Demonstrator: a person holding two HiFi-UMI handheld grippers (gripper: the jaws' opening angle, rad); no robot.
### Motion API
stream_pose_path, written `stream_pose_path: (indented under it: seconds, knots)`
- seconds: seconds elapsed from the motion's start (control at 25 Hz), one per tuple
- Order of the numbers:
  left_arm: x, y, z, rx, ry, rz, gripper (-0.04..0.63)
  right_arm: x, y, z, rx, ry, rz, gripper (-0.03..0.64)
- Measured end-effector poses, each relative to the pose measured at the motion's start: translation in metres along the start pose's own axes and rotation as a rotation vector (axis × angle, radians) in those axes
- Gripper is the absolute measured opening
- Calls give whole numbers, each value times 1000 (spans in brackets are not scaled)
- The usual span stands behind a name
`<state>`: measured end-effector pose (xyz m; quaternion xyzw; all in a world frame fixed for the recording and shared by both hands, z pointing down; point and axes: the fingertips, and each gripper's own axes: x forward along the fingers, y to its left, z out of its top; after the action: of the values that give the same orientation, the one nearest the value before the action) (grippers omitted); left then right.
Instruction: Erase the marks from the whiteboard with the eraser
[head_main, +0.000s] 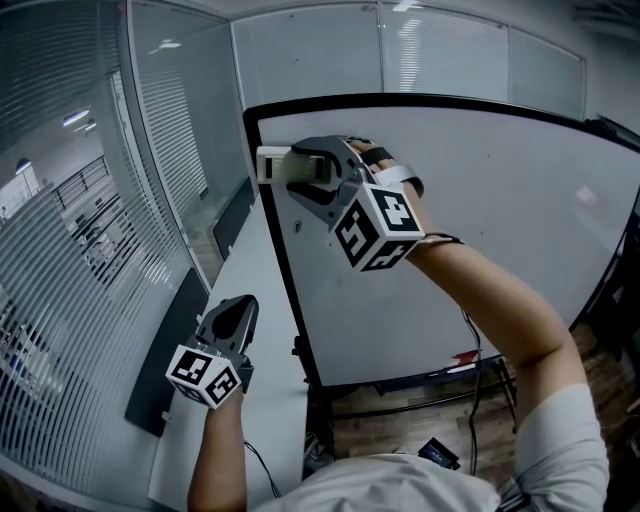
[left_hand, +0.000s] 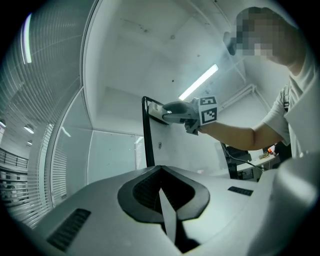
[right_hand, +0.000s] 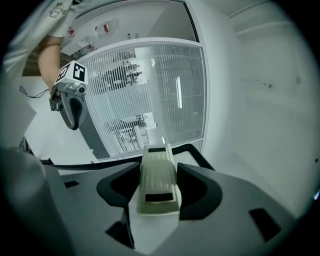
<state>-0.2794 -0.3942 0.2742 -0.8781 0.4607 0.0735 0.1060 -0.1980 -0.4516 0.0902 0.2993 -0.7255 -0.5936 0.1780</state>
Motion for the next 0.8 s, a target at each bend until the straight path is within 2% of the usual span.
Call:
stream_pose_path:
  seconds: [0.28,0.48,0.6,0.8]
  knots:
    - [0,-2,-1,0,8,-4,6,1,53,-10,-2,19,99,241]
    - [1,-2,-2,-2,5,-9,6,1,50,-13,11,28,124,240]
    - [0,-2,-2,-3,4,-11,6,0,31,-9,11,29,100,241]
    - [5,-3,-5,-6,11,-19,6,-3,-26,-7,11,24,-12,241]
